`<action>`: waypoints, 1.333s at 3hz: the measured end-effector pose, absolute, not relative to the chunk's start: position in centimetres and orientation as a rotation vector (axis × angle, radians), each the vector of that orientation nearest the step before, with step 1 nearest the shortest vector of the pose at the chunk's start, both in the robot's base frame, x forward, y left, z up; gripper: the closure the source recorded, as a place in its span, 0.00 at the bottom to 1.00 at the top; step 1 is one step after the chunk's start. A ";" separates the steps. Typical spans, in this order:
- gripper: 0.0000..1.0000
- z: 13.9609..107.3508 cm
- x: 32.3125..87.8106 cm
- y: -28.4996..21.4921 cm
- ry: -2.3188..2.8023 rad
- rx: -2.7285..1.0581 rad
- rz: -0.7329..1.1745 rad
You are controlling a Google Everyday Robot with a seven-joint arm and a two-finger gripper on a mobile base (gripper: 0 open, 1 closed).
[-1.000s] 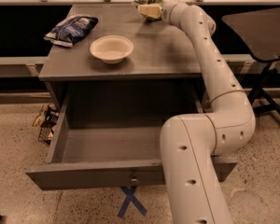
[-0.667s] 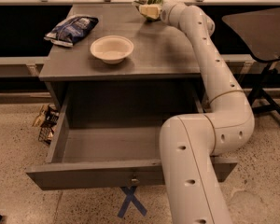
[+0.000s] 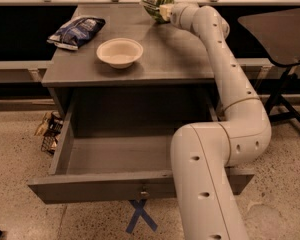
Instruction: Place green jalapeno chip bag into top drawer
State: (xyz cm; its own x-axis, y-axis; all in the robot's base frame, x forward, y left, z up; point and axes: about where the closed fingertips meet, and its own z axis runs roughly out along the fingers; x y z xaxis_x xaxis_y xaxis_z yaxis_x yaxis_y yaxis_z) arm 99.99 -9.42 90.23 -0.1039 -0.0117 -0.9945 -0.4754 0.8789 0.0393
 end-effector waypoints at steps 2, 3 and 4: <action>1.00 91.0 99.7 -10.1 1.639 -0.358 0.428; 1.00 93.0 97.9 -11.7 1.614 -0.366 0.489; 1.00 93.6 95.3 -13.6 1.630 -0.431 0.534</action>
Offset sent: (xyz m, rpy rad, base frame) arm 0.0532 -0.0423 0.0406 0.0756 0.0138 -0.0268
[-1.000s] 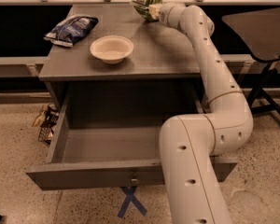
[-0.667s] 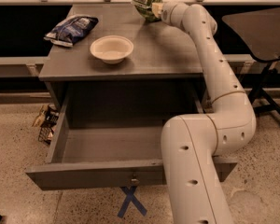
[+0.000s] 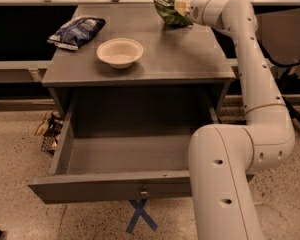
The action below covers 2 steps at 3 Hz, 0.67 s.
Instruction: Place green jalapeno chip bag into top drawer
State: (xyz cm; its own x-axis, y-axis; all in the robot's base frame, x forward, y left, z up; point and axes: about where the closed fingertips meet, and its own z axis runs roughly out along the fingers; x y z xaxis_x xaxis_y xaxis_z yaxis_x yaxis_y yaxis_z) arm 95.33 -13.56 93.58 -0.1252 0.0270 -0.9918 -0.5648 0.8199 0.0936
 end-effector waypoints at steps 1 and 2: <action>1.00 94.6 92.4 -14.9 1.624 -0.551 0.530; 1.00 95.6 89.6 -16.4 1.582 -0.672 0.508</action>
Offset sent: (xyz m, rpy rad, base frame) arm -0.2236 -0.0046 -0.0109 -0.2420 -0.1637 0.2194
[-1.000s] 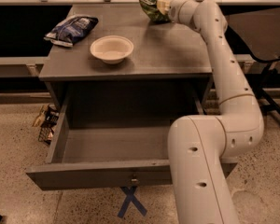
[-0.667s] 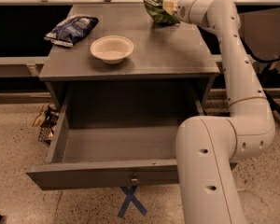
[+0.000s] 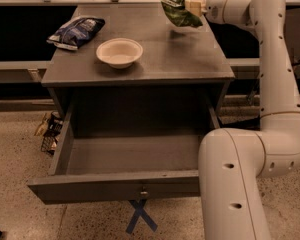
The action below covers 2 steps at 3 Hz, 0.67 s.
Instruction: Place green jalapeno chip bag into top drawer
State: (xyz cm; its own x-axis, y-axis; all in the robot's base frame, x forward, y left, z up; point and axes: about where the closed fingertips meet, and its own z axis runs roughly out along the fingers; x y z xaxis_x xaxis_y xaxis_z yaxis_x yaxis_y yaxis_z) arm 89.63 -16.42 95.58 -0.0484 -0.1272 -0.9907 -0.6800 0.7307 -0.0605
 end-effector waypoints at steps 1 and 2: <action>1.00 92.4 86.7 -17.3 1.634 -0.757 0.543; 1.00 89.0 86.2 -16.4 1.678 -0.787 0.570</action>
Offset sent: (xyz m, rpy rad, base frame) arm -0.0268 -0.0093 -0.0240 -0.0473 0.0406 0.0612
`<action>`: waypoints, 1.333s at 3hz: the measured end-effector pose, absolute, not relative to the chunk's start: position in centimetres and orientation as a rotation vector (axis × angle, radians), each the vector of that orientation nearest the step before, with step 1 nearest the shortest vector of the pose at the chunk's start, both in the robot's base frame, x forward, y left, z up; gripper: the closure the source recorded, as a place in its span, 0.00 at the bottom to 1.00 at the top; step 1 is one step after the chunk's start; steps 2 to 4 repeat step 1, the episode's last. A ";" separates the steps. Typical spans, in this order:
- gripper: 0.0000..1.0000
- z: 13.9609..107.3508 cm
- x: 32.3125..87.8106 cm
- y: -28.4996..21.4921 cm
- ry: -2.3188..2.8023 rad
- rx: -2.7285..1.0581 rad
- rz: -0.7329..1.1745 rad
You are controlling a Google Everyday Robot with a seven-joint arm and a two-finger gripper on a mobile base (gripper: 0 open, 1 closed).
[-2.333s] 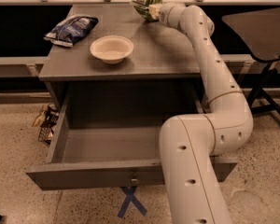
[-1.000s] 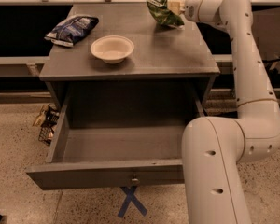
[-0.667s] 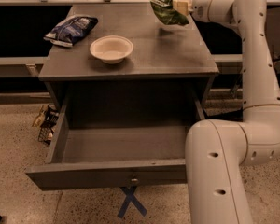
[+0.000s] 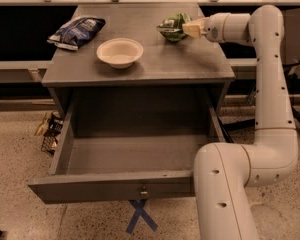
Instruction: Place green jalapeno chip bag into top drawer
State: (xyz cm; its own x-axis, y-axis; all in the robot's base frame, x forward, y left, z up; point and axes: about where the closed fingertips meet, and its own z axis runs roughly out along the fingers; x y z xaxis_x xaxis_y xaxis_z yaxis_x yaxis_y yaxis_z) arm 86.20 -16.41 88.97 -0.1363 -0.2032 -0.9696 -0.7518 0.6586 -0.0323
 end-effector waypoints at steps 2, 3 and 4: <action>1.00 89.0 86.2 -16.4 1.678 -0.787 0.570; 1.00 89.0 86.2 -16.4 1.678 -0.787 0.570; 1.00 89.0 86.2 -16.4 1.678 -0.787 0.570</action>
Offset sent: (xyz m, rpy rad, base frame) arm 0.0000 0.0000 0.0000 0.0000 0.0000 0.0000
